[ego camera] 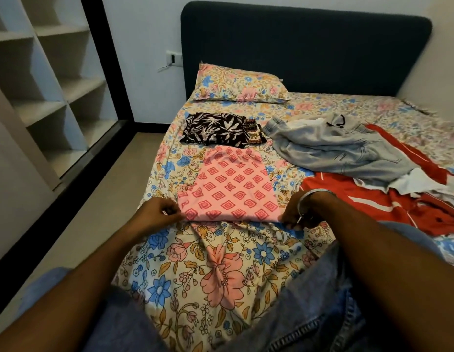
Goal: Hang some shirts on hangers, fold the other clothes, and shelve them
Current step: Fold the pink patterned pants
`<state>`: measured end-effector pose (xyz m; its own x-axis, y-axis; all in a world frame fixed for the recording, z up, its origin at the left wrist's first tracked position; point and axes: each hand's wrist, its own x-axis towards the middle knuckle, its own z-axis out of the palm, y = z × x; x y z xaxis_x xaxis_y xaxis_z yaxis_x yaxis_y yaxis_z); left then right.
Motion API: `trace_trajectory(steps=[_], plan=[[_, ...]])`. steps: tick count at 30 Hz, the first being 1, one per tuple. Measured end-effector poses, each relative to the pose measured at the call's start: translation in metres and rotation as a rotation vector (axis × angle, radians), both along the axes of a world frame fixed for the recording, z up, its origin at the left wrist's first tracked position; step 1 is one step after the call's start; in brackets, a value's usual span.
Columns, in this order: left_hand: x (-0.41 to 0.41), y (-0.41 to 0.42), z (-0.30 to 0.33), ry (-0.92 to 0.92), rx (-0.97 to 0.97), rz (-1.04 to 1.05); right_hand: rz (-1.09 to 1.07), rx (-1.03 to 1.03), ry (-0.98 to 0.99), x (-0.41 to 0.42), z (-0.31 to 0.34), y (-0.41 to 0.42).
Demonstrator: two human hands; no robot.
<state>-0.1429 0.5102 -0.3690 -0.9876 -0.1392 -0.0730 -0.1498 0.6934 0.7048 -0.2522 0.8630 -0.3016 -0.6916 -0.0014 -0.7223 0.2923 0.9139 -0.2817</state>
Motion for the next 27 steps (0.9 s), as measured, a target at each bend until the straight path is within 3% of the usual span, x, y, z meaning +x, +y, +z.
trace_trajectory(steps=[2, 5, 12, 17, 22, 27], plan=[[0.0, 0.004, -0.001, 0.016, 0.053, 0.077, -0.022, -0.039, -0.049, -0.003, -0.003, -0.002], [0.001, 0.007, -0.003, -0.107, 0.076, 0.023, -0.033, -0.055, -0.052, -0.009, -0.008, -0.003], [0.005, -0.016, 0.018, -0.138, 0.166, 0.051, 0.085, 0.083, -0.013, -0.012, -0.001, 0.005], [0.006, -0.009, 0.015, -0.258, 0.1, -0.074, 0.116, 0.088, -0.026, -0.011, -0.001, -0.002], [-0.003, 0.001, 0.004, -0.018, 0.138, 0.242, -0.071, -0.097, 0.039, -0.017, 0.001, -0.011], [-0.016, 0.01, -0.009, 0.027, 0.26, 0.315, -0.097, -0.108, 0.104, -0.03, -0.012, -0.017]])
